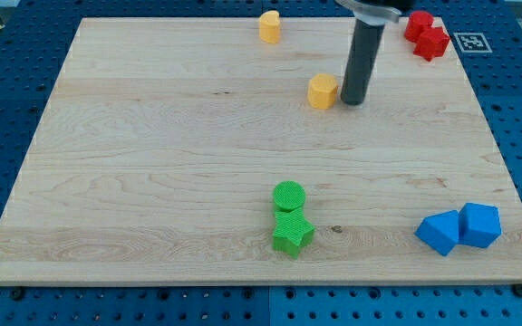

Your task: Place the yellow hexagon below the yellow heart

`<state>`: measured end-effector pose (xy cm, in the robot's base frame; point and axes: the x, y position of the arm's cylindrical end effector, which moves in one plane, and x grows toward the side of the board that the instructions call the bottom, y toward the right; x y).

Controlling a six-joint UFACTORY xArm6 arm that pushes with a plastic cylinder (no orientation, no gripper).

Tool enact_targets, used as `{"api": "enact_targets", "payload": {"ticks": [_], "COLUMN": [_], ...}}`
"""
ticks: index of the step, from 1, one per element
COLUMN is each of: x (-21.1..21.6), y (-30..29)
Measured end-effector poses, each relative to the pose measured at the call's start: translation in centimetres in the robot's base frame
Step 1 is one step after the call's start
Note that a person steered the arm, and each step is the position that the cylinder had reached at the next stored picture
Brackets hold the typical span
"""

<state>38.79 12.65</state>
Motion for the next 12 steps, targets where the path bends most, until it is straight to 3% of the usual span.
{"api": "enact_targets", "payload": {"ticks": [3, 5, 8, 10, 12], "x": [0.9, -3.0, -2.2, -2.7, -7.8], "y": [-1.4, -3.3, -4.5, -9.4, -11.0]}}
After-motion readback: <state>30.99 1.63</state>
